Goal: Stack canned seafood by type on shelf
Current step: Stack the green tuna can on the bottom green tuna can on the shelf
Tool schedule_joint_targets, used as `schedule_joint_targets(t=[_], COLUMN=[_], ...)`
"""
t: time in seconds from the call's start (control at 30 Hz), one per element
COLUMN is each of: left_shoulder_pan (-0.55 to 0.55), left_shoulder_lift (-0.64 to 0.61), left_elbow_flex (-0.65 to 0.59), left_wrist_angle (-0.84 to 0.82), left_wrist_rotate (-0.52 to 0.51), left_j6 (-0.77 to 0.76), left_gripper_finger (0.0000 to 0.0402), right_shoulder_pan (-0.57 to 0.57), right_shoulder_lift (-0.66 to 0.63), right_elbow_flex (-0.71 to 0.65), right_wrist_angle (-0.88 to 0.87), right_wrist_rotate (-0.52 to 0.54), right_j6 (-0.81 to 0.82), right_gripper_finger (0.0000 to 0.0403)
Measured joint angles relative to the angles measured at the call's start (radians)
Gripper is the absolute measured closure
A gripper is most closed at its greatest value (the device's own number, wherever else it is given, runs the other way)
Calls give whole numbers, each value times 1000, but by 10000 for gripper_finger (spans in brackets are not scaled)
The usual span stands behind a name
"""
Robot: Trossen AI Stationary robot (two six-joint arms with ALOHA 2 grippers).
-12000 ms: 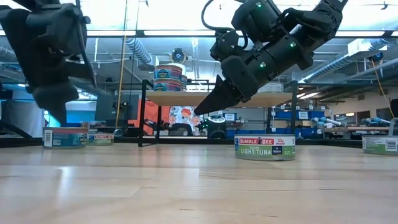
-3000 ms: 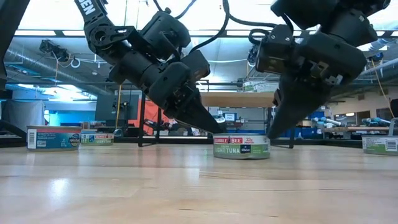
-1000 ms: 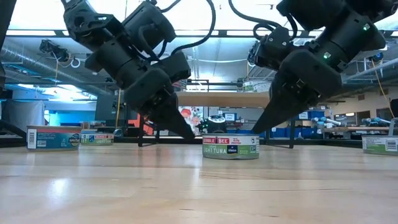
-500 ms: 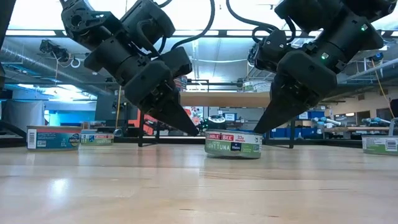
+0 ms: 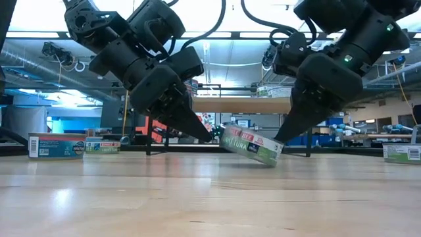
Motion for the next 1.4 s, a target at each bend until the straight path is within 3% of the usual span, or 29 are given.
schedule_joint_targets(t=[0.4, 0.87, 1.0, 1.17, 1.4], left_shoulder_pan=[0, 0, 4, 23, 26], left_shoulder_lift=[1, 2, 9, 9, 9], left_elbow_flex=[1, 1, -51, -149, -217], left_wrist_angle=[65, 104, 284, 538, 576], left_wrist_rotate=[0, 0, 3, 121, 116], left_j6=[8, 59, 96, 120, 107], left_gripper_finger=[382, 383, 390, 397, 397], right_shoulder_pan=[16, 19, 17, 17, 18], right_shoulder_lift=[26, 26, 26, 25, 24], right_elbow_flex=[-5, -5, -5, -5, 18], right_wrist_angle=[-63, 19, 52, 55, 44], right_wrist_rotate=[-13, 7, 10, -23, -97], right_j6=[44, 8, -6, -8, -11], right_gripper_finger=[391, 386, 384, 389, 374])
